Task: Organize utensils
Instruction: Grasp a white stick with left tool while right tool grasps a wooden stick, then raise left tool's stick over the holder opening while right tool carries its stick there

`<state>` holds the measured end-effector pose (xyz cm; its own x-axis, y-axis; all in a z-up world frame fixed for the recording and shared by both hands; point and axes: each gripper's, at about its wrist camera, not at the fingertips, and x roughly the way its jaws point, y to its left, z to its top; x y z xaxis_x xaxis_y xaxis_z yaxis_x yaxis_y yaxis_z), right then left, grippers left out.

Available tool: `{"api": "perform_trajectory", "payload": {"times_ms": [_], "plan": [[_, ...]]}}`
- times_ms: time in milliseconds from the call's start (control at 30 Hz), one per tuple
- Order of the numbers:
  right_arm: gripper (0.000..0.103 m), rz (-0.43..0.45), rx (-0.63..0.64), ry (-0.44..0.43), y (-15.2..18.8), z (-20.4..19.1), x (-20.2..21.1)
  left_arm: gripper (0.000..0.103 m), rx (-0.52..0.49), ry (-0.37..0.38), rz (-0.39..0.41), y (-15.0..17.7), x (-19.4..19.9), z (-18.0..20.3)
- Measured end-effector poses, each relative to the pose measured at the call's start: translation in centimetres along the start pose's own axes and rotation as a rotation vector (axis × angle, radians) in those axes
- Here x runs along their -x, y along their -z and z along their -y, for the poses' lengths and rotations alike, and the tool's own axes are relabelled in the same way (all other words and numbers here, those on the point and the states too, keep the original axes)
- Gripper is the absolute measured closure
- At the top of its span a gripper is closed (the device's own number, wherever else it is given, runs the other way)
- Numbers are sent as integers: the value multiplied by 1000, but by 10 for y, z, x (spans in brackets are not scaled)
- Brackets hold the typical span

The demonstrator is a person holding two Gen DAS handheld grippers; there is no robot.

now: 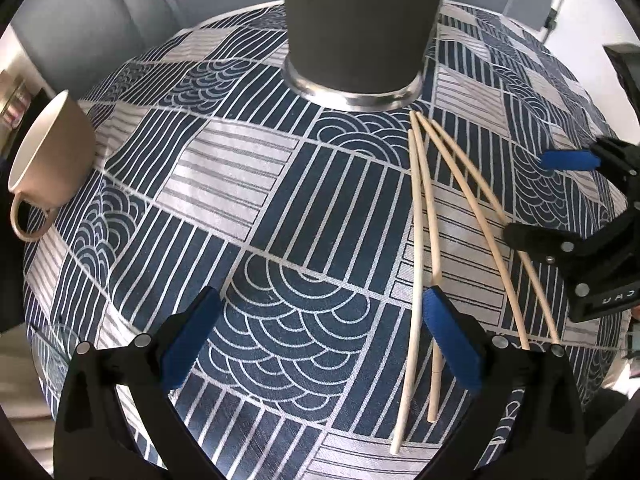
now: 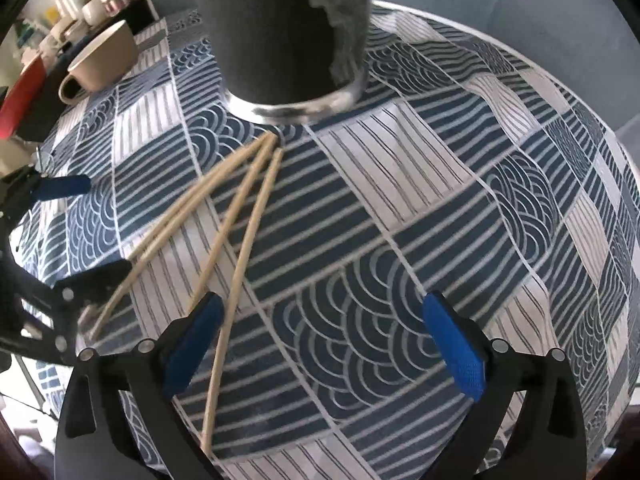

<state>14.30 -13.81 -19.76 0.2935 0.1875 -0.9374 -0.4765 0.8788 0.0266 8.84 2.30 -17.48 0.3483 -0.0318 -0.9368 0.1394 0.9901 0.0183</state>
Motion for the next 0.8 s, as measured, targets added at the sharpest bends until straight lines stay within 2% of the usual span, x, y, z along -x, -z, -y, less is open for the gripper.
{"api": "perform_trajectory", "payload": {"times_ms": [133,167,200,233,267,300,333,400,567,800], "plan": [[9,-52,20,-1,-1,9,0,6,25,-7,-4,2,0,0],[9,-52,30,-5,0,11,1,10,14,-2,0,2,2,1],[14,-49,40,-4,1,12,2,16,6,1,1,2,3,2],[28,-44,44,-7,2,14,5,22,-2,5,4,2,5,1],[38,-36,43,-7,2,18,10,35,-5,12,6,2,7,0],[65,-32,34,-6,3,24,15,49,-7,15,1,2,10,-3],[87,-36,15,-8,3,33,18,56,-7,17,-4,2,11,-5],[96,-38,-2,-16,5,46,19,97,-5,39,-27,2,14,-14],[99,-52,-75,-85,7,71,21,98,118,182,-86,11,15,-48],[99,-79,-173,-152,17,94,23,98,182,209,-113,22,20,-55]]}}
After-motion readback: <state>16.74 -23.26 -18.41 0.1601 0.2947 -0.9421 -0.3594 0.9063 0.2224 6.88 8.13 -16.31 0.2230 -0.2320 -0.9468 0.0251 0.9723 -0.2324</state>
